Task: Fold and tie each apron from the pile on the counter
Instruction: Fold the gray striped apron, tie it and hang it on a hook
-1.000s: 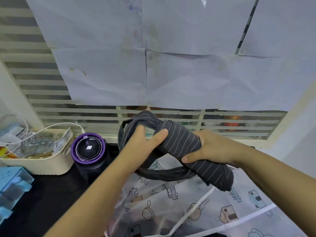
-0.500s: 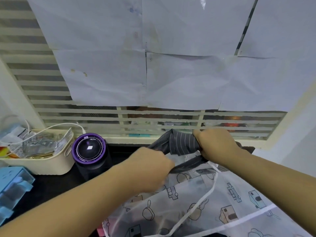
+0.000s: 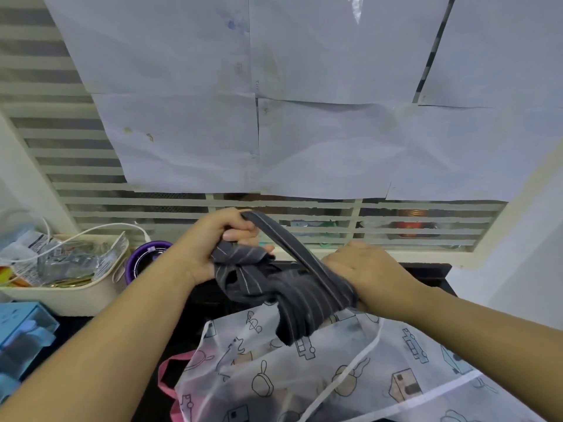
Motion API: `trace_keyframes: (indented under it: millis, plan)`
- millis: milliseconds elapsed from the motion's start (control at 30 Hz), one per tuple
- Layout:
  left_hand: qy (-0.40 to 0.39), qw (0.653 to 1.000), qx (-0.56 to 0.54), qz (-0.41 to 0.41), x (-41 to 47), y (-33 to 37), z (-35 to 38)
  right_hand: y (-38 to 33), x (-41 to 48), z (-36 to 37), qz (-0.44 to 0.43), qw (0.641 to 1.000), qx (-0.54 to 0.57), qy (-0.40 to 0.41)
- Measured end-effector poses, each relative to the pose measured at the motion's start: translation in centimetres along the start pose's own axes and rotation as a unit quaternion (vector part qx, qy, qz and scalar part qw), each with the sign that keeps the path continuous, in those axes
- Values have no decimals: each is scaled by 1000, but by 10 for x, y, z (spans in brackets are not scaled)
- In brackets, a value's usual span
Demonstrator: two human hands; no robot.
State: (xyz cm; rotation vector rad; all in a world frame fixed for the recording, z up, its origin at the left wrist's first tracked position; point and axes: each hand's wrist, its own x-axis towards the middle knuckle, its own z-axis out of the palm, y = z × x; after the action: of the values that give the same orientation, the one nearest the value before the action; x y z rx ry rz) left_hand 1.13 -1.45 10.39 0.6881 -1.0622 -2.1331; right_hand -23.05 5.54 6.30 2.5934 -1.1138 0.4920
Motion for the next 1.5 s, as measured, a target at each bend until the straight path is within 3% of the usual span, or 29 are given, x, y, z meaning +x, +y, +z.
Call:
trace_keyframes:
  millis: [100,167,300,367,433,467,633,733,833,933,1133,1267,1367,1500]
  plan:
    - [-11,964,-263,21,-9,-17,4,-12,8,-9,104,991,56,66]
    - [22,939,-333,79,-18,-26,25,-21,9,-10,145,977,85,134]
    - [-25,892,-420,169,-23,-38,50,-36,8,-1,215,940,177,197]
    - [-28,896,-406,176,-20,-32,51,-38,8,0,261,945,152,129]
    - [-27,922,-340,182,-15,-25,50,-38,6,0,312,932,186,4]
    - [-21,938,-292,183,-12,-23,48,-39,2,1,314,929,196,-20]
    - [97,973,-197,78,5,-15,33,-35,-8,1,175,969,158,-78]
    - [96,995,-29,3,4,-10,23,-33,-11,-1,137,971,152,-122]
    - [129,987,93,-13,7,-6,14,-34,-12,1,130,968,128,-171]
    - [174,980,93,-7,8,-2,3,-32,-16,4,122,967,127,-183]
    - [116,992,-50,-27,-9,2,-16,-33,-25,10,83,972,120,-182]
    - [98,989,-110,-11,-12,1,-23,-31,-27,13,104,965,131,-202]
    - [35,998,-44,17,-11,5,-27,-29,-28,18,81,967,128,-207]
    - [32,986,148,68,-11,14,-33,-16,-30,21,146,961,88,-216]
